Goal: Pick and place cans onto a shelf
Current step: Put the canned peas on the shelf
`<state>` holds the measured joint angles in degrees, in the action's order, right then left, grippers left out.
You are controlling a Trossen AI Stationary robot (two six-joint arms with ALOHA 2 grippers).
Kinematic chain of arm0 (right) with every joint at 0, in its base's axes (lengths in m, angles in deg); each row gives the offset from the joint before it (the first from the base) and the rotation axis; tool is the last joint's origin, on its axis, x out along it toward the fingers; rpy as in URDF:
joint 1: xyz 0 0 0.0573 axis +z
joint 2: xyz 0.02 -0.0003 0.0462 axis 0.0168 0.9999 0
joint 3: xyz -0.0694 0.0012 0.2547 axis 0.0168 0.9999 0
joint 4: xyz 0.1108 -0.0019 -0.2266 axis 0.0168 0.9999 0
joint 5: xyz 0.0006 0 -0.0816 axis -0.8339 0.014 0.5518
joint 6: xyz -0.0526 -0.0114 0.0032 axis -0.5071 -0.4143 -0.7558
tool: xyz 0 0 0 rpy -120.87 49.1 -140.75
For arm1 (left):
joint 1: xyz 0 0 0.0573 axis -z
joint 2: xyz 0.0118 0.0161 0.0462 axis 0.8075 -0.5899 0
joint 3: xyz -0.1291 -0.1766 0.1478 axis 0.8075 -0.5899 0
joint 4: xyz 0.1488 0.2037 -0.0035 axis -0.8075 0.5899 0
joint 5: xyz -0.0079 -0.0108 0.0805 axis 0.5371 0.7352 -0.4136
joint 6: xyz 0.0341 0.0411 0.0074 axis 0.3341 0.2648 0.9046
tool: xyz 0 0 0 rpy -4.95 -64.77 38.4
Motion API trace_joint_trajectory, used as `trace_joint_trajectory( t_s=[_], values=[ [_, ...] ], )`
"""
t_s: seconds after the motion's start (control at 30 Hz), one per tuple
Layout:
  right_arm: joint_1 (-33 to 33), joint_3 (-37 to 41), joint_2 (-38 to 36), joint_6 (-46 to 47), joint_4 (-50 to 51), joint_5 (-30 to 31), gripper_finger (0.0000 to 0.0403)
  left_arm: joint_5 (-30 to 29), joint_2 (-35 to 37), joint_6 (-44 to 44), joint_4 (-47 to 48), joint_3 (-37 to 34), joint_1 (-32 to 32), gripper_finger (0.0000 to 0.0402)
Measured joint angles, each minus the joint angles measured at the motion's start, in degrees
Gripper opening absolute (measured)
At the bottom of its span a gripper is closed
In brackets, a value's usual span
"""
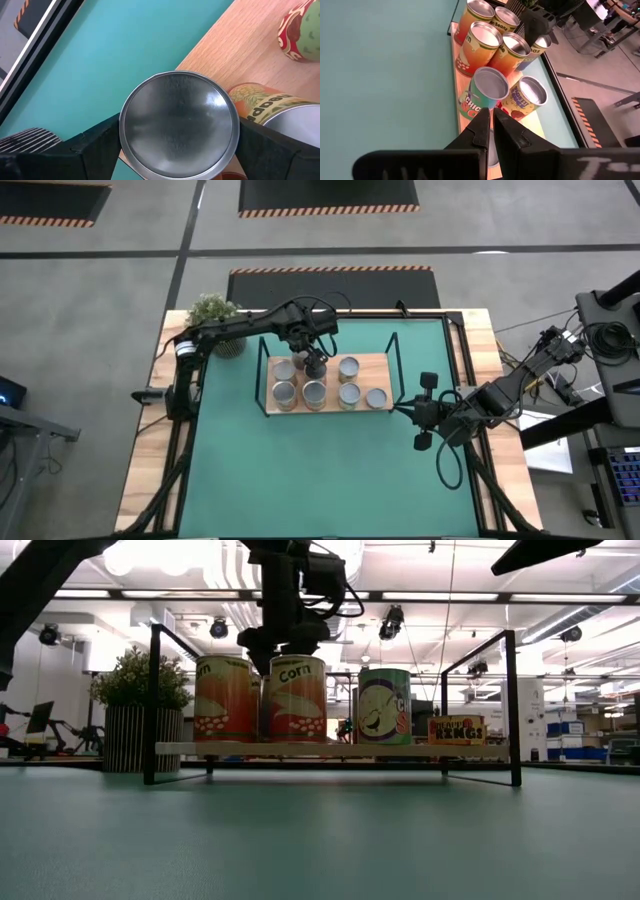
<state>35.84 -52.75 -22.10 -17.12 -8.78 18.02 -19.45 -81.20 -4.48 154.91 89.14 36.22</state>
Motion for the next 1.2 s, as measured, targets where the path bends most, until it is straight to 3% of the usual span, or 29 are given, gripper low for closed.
trace_joint_trajectory(
  t_s=[1.0,1.2],
  values=[
    [0.0,0.0,0.0,0.0,0.0,0.0,0.0012,0.0,0.1,-0.2,-0.9,0.0,0.1,0.0321],
    [0.0,0.0,0.0,0.0,0.0,0.0,0.0012,0.0,0.1,-0.2,-1.7,0.0,0.1,0.0339]
  ],
)
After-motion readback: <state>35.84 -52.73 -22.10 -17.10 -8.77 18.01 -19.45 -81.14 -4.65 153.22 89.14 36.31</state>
